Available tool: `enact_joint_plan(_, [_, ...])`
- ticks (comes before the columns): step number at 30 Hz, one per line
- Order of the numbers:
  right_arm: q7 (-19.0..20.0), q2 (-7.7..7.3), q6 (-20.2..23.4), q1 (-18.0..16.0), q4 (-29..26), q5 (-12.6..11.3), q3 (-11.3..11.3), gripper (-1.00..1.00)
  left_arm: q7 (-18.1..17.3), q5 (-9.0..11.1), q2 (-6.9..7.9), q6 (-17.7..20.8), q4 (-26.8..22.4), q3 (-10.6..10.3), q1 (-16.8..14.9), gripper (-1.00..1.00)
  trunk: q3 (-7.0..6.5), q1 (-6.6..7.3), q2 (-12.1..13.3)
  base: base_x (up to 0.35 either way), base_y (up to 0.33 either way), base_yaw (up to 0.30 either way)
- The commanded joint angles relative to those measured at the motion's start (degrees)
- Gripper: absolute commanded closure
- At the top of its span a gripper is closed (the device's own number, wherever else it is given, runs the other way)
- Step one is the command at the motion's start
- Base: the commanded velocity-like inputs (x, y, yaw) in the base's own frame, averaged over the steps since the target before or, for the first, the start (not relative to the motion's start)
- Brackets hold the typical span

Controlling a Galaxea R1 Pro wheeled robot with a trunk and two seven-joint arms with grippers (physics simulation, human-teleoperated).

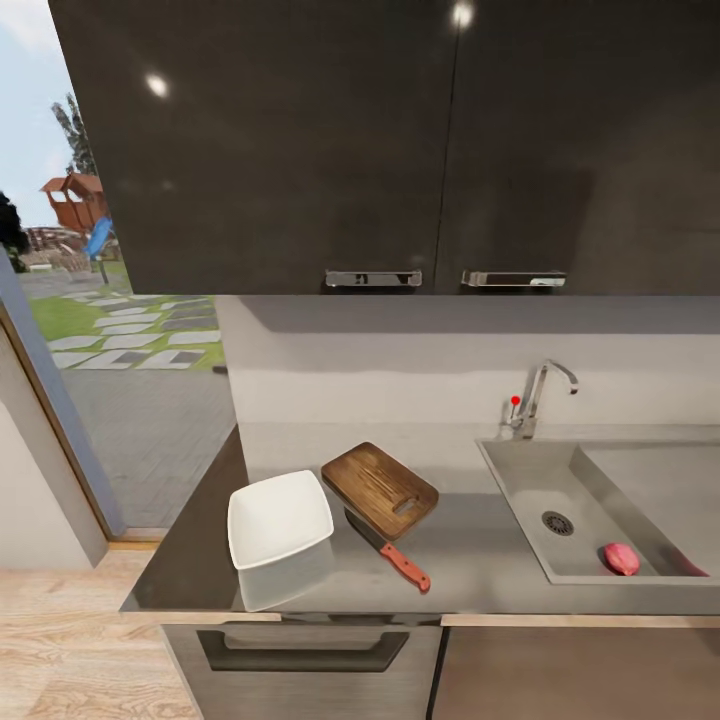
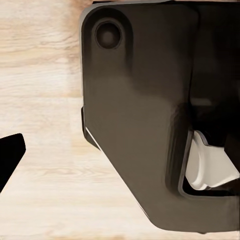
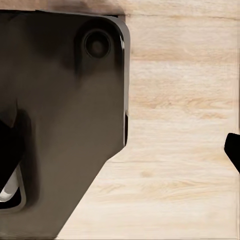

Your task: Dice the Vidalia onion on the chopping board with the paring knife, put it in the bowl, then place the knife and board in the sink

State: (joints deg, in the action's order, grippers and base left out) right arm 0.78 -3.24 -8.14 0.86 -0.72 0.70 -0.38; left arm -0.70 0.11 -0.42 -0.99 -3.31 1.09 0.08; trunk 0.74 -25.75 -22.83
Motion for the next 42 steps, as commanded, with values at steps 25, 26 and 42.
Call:
enact_joint_plan(25, [0.2, -0.89, 0.3, 2.5, -4.2, 0.4, 0.0, -1.0, -0.1, 0.2, -1.51, -0.5, 0.1, 0.1, 0.0, -1.0, 0.08, -0.03, -0.1, 0.0, 0.0, 0.0])
enact_joint_plan(26, [0.2, -0.89, 0.4, 2.5, -4.5, 0.4, 0.0, -1.0, -0.1, 0.2, -1.51, -0.6, 0.1, 0.1, 0.0, -1.0, 0.08, -0.03, -0.1, 0.0, 0.0, 0.0])
enact_joint_plan(42, [0.1, -0.89, 3.2, 2.5, -26.6, 0.6, 0.2, -1.0, -0.1, 0.2, -1.51, -0.6, 0.0, 0.1, 0.0, -1.0, 0.08, -0.03, -0.1, 0.0, 0.0, 0.0])
